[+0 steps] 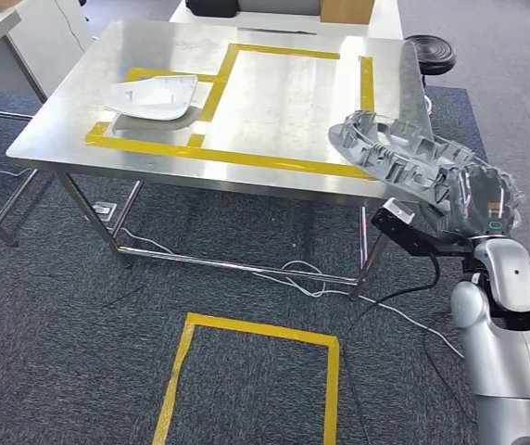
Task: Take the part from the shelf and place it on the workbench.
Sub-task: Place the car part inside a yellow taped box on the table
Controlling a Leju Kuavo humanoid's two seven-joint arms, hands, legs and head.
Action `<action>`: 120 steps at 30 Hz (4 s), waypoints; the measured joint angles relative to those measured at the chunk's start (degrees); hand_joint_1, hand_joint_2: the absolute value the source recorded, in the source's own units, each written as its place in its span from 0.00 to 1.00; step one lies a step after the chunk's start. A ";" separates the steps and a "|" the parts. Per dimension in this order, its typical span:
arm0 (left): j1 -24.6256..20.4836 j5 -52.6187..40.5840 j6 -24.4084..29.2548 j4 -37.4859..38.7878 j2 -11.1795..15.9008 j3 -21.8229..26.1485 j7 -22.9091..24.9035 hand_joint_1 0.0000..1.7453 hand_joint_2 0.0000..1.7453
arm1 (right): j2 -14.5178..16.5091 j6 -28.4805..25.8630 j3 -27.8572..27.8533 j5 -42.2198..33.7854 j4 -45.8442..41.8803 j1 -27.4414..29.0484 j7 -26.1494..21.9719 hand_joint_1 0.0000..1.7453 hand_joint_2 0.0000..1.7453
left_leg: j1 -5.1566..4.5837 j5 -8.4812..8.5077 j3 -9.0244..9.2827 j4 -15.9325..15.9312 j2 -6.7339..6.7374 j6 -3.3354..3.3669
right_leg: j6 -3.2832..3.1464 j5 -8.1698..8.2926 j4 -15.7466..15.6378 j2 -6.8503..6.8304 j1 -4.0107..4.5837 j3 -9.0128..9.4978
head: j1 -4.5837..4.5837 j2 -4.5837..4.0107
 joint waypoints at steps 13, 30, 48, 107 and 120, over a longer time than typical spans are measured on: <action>2.41 4.72 -2.36 -5.08 -0.49 -0.10 1.97 0.00 1.00 | 1.56 0.24 5.38 -0.32 4.86 -3.48 -0.35 1.00 1.00 | -0.09 -0.44 0.45 -0.16 0.24 -0.86 | -2.10 4.39 -13.16 0.26 -0.13 6.18 | -0.73 0.00; 5.96 15.92 -2.84 -7.39 -1.09 -3.02 8.89 0.00 1.00 | 2.17 0.11 8.02 -1.55 8.19 -6.16 -0.69 1.00 1.00 | 0.92 -0.89 3.22 -2.17 0.74 -1.54 | 0.37 1.91 -2.60 -0.11 -0.27 1.06 | -0.21 0.00; 7.69 20.47 -1.95 -8.68 -0.99 -4.88 10.54 0.00 1.00 | 2.28 -0.07 8.75 -1.51 9.13 -5.49 0.07 1.00 1.00 | -0.04 2.39 -5.26 5.36 0.59 -2.08 | -3.42 -0.67 -13.45 1.12 0.50 11.36 | -1.20 0.00; -10.43 14.48 50.10 46.10 12.92 -8.45 -12.28 0.00 1.00 | -0.97 3.79 9.17 1.37 0.10 8.16 0.37 1.00 1.00 | -0.37 3.90 -2.78 -1.65 -0.29 -1.35 | -2.54 0.09 -16.07 0.80 0.90 12.62 | -0.37 0.01; -10.99 14.85 48.40 46.66 13.03 -9.03 -11.90 0.00 1.00 | 6.03 1.34 18.81 -3.09 16.25 -0.10 -3.66 1.00 1.00 | -0.34 4.07 -2.78 -1.58 -0.31 -2.08 | -2.57 0.44 -16.09 0.76 0.89 12.79 | -0.36 0.00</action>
